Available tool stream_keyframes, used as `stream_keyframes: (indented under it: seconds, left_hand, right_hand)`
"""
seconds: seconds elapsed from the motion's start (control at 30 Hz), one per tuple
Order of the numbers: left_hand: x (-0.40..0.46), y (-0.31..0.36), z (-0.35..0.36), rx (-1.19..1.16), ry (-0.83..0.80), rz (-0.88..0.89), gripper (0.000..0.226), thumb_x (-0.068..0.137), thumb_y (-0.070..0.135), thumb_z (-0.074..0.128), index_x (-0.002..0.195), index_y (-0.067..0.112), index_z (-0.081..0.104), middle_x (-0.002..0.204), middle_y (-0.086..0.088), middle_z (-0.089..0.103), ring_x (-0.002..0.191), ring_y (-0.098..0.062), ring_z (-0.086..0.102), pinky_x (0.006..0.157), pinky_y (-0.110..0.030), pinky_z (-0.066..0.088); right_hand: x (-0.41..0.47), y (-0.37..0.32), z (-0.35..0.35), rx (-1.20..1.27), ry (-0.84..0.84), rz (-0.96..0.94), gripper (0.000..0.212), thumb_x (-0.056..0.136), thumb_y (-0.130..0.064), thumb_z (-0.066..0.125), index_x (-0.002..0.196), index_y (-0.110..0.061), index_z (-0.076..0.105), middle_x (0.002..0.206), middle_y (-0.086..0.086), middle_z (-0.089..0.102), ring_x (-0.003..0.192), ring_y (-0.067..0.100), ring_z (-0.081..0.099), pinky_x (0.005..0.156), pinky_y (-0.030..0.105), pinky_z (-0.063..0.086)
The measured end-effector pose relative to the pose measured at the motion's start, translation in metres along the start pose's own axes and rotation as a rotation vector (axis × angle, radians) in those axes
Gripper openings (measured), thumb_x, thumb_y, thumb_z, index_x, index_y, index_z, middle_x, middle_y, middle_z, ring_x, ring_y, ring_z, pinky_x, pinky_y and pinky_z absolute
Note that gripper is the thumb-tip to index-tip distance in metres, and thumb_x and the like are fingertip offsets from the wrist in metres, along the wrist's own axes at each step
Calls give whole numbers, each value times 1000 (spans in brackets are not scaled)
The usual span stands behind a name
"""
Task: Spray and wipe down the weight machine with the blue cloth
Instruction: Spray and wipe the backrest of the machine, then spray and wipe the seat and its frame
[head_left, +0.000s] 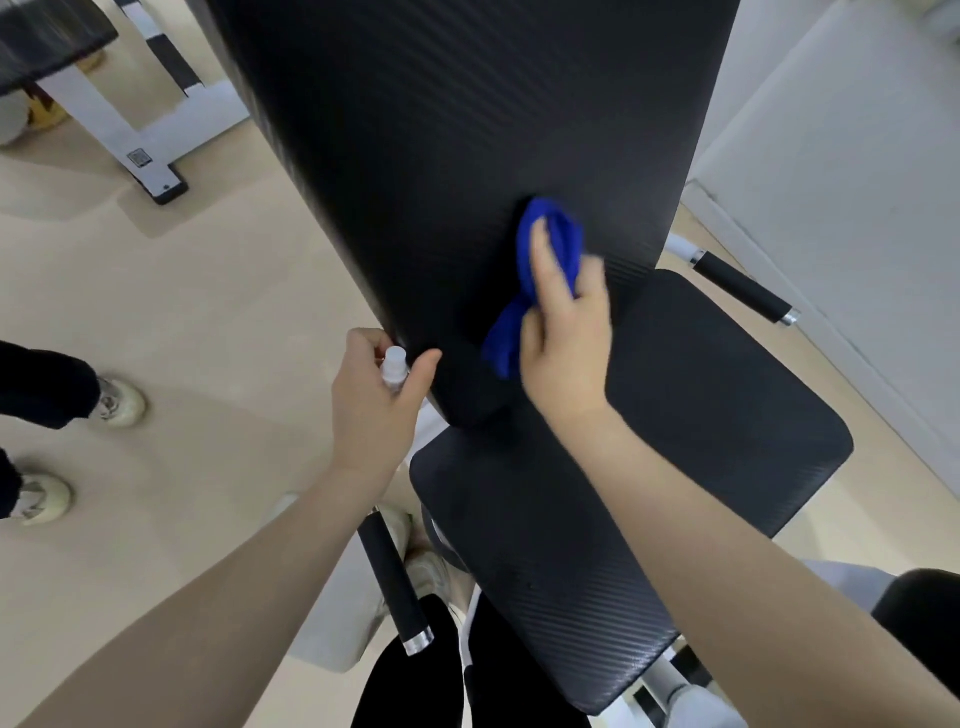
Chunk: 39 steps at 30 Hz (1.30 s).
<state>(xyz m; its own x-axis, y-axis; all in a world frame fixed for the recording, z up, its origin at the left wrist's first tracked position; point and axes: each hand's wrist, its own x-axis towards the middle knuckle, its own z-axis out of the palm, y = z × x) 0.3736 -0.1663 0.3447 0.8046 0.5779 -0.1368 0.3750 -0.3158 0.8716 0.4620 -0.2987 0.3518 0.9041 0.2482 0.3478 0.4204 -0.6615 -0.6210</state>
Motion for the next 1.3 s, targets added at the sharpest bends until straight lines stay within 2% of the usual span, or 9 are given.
stream_keyframes:
  seconds: [0.1,0.27,0.47,0.57,0.67,0.8,0.9,1.1,1.3]
  left_hand:
    - [2,-3,-1,45,-20,-15,29,84,39,62,75,27,37,78,-14,61,74,-30,59,66,-38,45]
    - [-9,-10,-5,144,-80,-2,25,89,33,56,77,12,50,70,-15,62,69,-29,58,62,-35,44]
    - [-41,-19,18,257,-301,18,29,81,54,49,70,27,49,56,-1,57,54,-15,54,56,-32,43]
    - [-45,-3,32,284,-380,63,22,87,39,56,75,21,51,51,5,47,51,-5,50,51,-16,35]
    - [-42,26,51,243,-466,146,16,89,35,52,83,21,47,53,6,46,52,-3,49,49,-16,37]
    - [-37,53,84,163,-578,217,17,93,24,47,101,24,32,62,-5,51,49,-13,46,51,-36,44]
    - [-36,72,114,72,-663,166,16,97,21,36,105,33,28,80,-15,57,65,-31,58,59,-47,53]
    - [-37,82,176,-4,-720,122,34,95,17,48,126,30,47,93,9,61,89,-12,64,88,-29,49]
    - [-39,74,210,291,-742,233,35,96,28,42,130,37,45,99,6,56,79,-15,60,68,-29,51]
  right_hand:
    - [-11,19,-1,-67,-81,-58,67,74,-1,36,139,-15,42,110,17,50,90,35,51,72,38,52]
    - [43,72,-14,-35,104,457,75,80,8,30,145,-30,29,117,5,40,93,19,45,77,25,40]
    - [64,134,-13,124,-83,940,74,82,7,28,147,-31,25,138,5,38,108,19,46,83,21,32]
    - [62,152,-25,38,-288,901,57,89,4,33,141,-19,37,130,7,49,95,14,42,79,25,35]
    - [46,167,-49,-11,-404,827,56,84,4,29,133,-16,48,116,6,57,98,19,50,78,26,36]
    - [10,185,-83,26,-410,818,61,87,1,30,139,-27,41,128,7,55,111,27,52,82,26,39]
    - [-17,203,-109,24,-421,833,62,87,2,31,141,-28,39,134,7,52,119,27,49,88,23,36]
    - [-52,239,-156,49,-329,922,58,91,-1,33,142,-26,37,127,9,54,104,26,53,84,28,40]
    - [-67,253,-166,139,-309,938,54,94,-4,33,143,-27,35,125,9,54,102,25,52,86,30,41]
